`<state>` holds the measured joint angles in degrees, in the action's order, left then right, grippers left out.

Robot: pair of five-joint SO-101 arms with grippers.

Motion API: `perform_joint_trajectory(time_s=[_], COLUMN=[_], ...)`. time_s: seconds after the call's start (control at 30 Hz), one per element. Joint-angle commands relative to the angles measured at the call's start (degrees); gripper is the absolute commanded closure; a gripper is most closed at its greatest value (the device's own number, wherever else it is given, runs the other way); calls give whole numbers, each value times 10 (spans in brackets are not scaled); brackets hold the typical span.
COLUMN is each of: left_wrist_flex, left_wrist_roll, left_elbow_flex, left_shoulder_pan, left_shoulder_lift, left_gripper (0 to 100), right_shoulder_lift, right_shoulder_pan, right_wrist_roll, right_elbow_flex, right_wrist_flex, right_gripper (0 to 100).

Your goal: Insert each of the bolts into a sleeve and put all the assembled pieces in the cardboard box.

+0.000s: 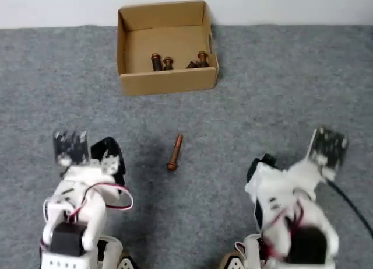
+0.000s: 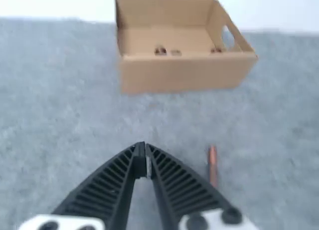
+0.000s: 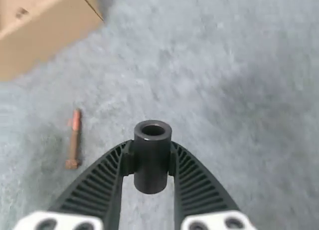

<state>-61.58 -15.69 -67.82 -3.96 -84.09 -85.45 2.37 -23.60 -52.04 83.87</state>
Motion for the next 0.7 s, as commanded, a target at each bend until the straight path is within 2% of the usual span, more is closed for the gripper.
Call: perform_joint_trajectory(time_s=[0.0,0.27,0.37,0.5,0.67], left_wrist_flex=[-47,-78,-76,-71,-66], left_wrist_roll=[-25,-35,-35,-36,-34], left_elbow_flex=[129,251,260,271,299], left_shoulder_pan=[-33,-142,-178,-186,-186], left_shoulder_lift=[165,410,469,535,616], left_gripper=[995,994,944,839,825], right_shoulder_lift=[-106,-184,-184,-183,-184], right_shoulder_pan=[-7,-10,-12,-47,-57], right_wrist_roll=[11,9,7,-31,-43], right_elbow_flex=[-40,-76,-92,-105,-116], right_wrist_flex=[-13,32,29,21,16], right_gripper=[991,991,991,991,991])
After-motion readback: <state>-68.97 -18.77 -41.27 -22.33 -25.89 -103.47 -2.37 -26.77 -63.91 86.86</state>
